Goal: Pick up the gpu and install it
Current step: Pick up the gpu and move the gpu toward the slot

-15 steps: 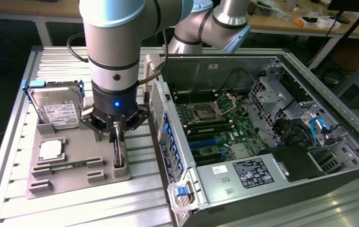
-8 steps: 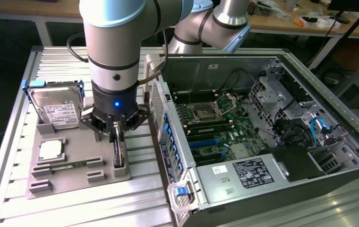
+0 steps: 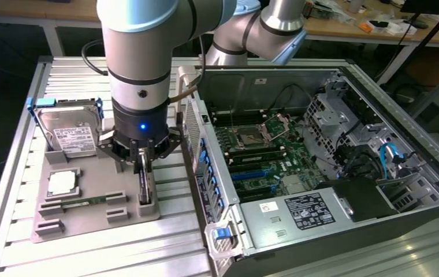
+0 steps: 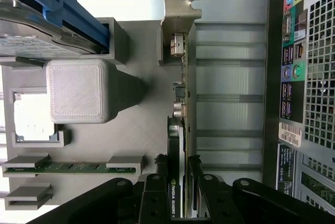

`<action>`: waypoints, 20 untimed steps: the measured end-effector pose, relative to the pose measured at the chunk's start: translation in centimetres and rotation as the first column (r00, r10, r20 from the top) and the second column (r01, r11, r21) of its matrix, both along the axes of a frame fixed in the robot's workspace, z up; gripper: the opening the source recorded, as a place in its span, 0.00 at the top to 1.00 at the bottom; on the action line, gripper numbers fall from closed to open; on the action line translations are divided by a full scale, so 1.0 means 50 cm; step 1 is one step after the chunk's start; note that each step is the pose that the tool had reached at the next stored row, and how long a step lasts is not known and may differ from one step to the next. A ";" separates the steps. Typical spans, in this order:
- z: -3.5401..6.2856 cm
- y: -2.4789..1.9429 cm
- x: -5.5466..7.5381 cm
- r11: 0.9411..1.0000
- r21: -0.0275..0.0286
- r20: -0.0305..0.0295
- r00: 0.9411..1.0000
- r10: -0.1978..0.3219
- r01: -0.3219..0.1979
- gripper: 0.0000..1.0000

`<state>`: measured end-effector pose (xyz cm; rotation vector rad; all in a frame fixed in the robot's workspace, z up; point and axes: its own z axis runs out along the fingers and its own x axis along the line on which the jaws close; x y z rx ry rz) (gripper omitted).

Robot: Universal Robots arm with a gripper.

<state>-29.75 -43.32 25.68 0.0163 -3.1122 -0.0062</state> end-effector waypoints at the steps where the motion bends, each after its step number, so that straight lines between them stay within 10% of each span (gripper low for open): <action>1: 0.001 0.0000 0.000 1.000 0.000 0.000 1.000 0.000 0.000 0.73; 20: 0.045 0.0002 0.000 1.000 0.000 0.000 1.000 0.000 0.000 0.73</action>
